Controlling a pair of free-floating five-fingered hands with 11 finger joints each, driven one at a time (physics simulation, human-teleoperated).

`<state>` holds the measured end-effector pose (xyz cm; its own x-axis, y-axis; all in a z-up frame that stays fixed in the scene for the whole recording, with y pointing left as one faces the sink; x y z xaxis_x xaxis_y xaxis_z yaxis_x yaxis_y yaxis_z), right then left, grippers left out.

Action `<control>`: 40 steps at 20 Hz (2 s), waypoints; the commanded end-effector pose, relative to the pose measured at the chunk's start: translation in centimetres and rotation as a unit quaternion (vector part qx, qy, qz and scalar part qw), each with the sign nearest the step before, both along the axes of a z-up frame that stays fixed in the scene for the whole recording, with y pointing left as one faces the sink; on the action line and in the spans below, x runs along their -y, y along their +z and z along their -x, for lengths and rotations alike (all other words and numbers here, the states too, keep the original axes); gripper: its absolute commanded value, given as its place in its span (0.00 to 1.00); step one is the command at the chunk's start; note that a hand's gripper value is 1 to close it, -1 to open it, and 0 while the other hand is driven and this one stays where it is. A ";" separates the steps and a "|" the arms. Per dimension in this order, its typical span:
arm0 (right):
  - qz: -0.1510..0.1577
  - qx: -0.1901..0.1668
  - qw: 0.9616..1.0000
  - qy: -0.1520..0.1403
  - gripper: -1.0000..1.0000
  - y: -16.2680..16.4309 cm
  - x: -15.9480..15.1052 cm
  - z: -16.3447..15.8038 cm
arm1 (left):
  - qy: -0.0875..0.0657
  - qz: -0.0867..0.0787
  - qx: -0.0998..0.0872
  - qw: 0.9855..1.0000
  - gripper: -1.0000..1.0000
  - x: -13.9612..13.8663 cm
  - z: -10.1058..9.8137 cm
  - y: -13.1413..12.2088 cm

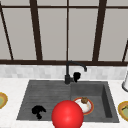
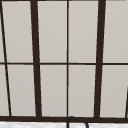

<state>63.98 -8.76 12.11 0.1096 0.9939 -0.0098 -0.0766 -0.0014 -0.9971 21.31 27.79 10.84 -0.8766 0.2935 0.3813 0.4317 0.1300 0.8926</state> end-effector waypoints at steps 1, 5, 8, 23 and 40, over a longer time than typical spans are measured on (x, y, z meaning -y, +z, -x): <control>0.061 -0.012 0.998 0.000 1.00 -0.1 -1.9 -1.0 | 0.000 0.000 0.000 1.000 0.50 0.0 0.0 0.0; 0.075 -0.008 0.997 -0.020 1.00 -0.1 -2.2 -0.7 | 0.000 0.000 0.000 1.000 0.50 0.0 0.0 0.0; 0.089 -0.002 0.996 -0.032 1.00 -0.1 -2.3 -0.4 | 0.000 0.000 0.000 1.000 0.50 0.0 0.0 0.0; 0.154 0.017 0.987 -0.041 1.00 -0.1 -3.6 -0.2 | 0.000 0.000 0.000 1.000 0.50 0.0 0.0 0.0; 0.166 0.023 0.983 -0.073 1.00 -0.3 -4.7 -0.2 | 0.000 0.000 0.000 1.000 0.50 0.0 0.0 0.0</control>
<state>63.60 -6.10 11.80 0.2737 0.9409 -0.1996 -0.0101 -0.2047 -0.9788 21.31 27.79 10.84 -0.8766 0.2935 0.3813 0.4317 0.1300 0.8926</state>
